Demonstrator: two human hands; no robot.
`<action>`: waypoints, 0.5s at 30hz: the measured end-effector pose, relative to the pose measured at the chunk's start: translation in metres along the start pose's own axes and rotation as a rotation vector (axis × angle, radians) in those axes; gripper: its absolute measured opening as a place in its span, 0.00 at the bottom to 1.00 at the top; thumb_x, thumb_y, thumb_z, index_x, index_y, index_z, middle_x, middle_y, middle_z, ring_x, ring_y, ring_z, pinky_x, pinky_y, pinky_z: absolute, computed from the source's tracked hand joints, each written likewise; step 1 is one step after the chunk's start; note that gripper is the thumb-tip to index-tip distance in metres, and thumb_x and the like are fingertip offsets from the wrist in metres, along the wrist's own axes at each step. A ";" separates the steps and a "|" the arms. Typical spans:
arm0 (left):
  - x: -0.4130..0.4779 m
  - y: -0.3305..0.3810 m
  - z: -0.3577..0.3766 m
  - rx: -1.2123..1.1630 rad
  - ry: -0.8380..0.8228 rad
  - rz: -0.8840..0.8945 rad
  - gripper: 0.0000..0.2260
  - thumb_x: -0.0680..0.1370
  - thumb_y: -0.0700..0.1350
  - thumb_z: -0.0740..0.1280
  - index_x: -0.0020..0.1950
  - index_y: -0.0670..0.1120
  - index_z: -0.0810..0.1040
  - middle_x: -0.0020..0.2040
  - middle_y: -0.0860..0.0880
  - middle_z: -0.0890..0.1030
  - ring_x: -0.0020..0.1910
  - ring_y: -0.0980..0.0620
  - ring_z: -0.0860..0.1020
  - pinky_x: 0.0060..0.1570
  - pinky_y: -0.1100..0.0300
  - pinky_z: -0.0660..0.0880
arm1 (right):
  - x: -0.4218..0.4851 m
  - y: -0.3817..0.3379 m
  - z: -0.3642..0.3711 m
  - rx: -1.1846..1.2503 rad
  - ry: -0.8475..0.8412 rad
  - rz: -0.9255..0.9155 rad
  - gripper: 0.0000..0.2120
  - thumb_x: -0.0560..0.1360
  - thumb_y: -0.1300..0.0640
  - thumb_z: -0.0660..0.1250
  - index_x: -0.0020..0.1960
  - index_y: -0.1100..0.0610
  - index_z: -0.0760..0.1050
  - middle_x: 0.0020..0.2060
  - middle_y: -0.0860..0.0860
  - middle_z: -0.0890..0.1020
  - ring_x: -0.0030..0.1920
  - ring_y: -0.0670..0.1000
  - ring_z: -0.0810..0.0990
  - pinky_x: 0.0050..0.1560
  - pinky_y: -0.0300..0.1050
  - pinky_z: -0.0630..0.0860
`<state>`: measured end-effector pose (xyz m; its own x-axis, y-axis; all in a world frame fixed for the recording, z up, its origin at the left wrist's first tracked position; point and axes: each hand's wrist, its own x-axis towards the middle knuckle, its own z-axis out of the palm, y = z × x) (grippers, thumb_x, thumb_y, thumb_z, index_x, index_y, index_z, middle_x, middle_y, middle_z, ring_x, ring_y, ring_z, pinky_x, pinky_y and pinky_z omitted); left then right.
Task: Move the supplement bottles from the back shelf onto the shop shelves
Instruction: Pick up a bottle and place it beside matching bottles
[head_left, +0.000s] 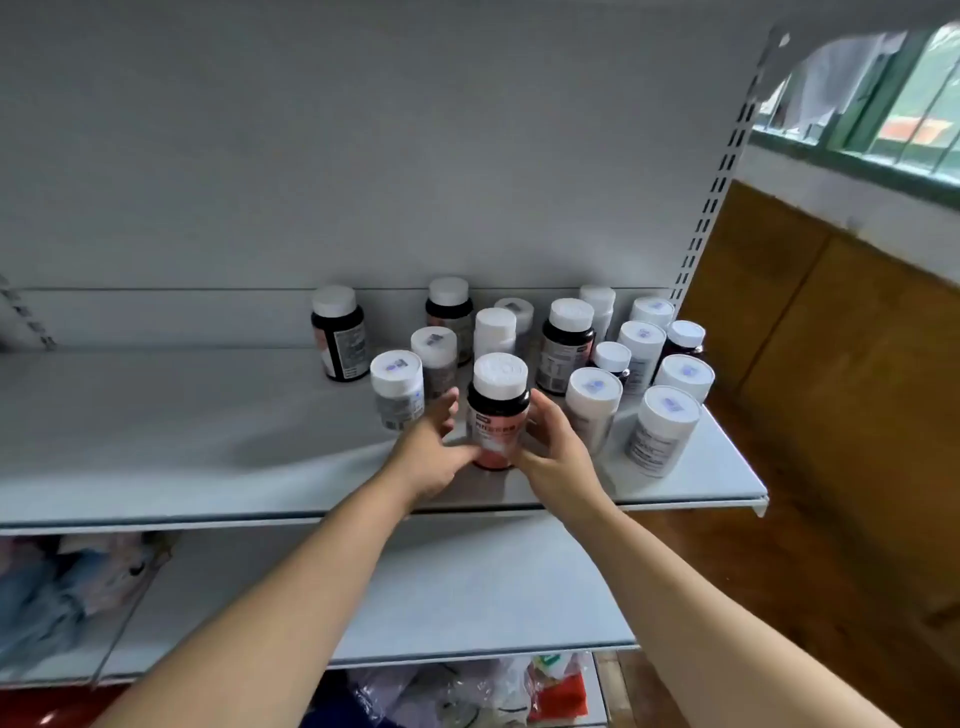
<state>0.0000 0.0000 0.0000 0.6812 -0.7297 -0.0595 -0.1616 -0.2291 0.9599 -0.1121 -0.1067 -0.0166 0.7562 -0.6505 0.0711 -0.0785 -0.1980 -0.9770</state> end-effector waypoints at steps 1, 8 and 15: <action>0.002 0.001 0.000 0.017 -0.034 0.046 0.29 0.72 0.36 0.70 0.71 0.46 0.64 0.66 0.47 0.72 0.66 0.49 0.70 0.62 0.61 0.67 | 0.002 0.000 0.001 0.038 -0.004 -0.006 0.29 0.72 0.67 0.67 0.70 0.53 0.64 0.62 0.48 0.76 0.59 0.44 0.75 0.64 0.43 0.71; -0.004 0.002 -0.002 -0.032 -0.071 0.144 0.19 0.73 0.36 0.69 0.61 0.48 0.72 0.61 0.47 0.77 0.58 0.50 0.77 0.57 0.64 0.73 | 0.001 -0.007 -0.002 0.040 -0.047 -0.069 0.25 0.71 0.69 0.68 0.61 0.47 0.71 0.54 0.46 0.80 0.56 0.45 0.78 0.60 0.42 0.74; -0.030 0.027 -0.018 -0.272 0.071 0.166 0.10 0.70 0.38 0.71 0.49 0.48 0.77 0.46 0.49 0.81 0.48 0.50 0.78 0.53 0.58 0.75 | -0.011 -0.040 -0.004 0.255 -0.162 -0.117 0.17 0.74 0.63 0.67 0.57 0.44 0.73 0.45 0.47 0.83 0.48 0.45 0.80 0.54 0.43 0.76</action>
<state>-0.0124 0.0272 0.0327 0.7112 -0.6936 0.1143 -0.0848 0.0768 0.9934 -0.1195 -0.0947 0.0223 0.8458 -0.5049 0.1726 0.1645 -0.0611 -0.9845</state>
